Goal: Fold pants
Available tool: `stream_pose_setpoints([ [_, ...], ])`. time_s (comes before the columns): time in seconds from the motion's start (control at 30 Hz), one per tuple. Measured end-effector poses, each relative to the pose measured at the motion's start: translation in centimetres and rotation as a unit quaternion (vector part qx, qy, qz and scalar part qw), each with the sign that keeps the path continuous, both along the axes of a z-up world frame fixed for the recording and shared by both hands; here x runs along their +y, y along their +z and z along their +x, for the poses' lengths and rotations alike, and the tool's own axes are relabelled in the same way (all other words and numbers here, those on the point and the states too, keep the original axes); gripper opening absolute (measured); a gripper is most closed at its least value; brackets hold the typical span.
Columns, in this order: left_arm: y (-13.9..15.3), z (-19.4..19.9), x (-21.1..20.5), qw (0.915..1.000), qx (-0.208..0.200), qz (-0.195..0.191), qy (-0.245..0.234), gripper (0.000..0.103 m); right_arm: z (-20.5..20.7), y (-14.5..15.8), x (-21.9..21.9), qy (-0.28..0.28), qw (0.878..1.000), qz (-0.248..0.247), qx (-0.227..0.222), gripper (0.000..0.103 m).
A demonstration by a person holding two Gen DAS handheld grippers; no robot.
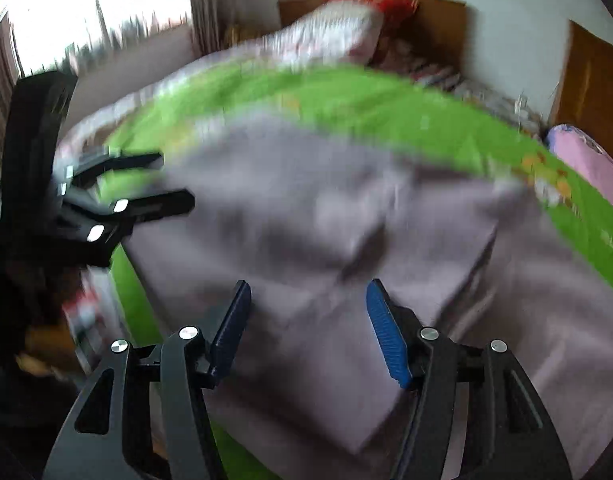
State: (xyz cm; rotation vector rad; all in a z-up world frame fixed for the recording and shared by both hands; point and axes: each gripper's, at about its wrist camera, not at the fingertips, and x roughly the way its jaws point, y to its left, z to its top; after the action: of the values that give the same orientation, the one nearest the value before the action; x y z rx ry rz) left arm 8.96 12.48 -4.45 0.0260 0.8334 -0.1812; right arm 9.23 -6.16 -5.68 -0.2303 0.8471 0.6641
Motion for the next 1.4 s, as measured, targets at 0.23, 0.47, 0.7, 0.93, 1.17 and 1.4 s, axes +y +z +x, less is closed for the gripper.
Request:
stream_pose_setpoints([
  [0.23,-0.2,2.1,1.2,0.999,0.039,-0.002,0.021,0.102,-0.6,-0.2,-0.4,0.033,0.999,-0.007,-0.025,0.062],
  [0.47,6.8,5.2,-1.1,0.9996,-0.01,-0.027,-0.004,0.101,-1.1,-0.9,-0.1,0.029,0.999,0.001,-0.033,0.066],
  [0.7,0.9,14.8,-3.1,0.9958,0.091,0.005,-0.01,0.102,-0.9,-0.8,-0.6,0.027,0.999,0.015,-0.026,0.066],
  [0.93,2.5,12.7,-4.2,0.9979,0.02,0.059,0.015,0.101,0.3,2.7,-3.0,0.016,0.998,0.06,-0.008,0.086],
  [1.17,2.2,9.1,-3.2,0.9982,-0.01,0.046,0.036,0.101,5.3,0.1,-2.9,0.005,0.999,0.024,0.038,0.089],
  [1.4,3.0,8.6,0.9,0.9934,-0.019,-0.065,0.093,0.101,3.7,2.7,-7.4,-0.072,0.995,0.063,0.005,0.091],
])
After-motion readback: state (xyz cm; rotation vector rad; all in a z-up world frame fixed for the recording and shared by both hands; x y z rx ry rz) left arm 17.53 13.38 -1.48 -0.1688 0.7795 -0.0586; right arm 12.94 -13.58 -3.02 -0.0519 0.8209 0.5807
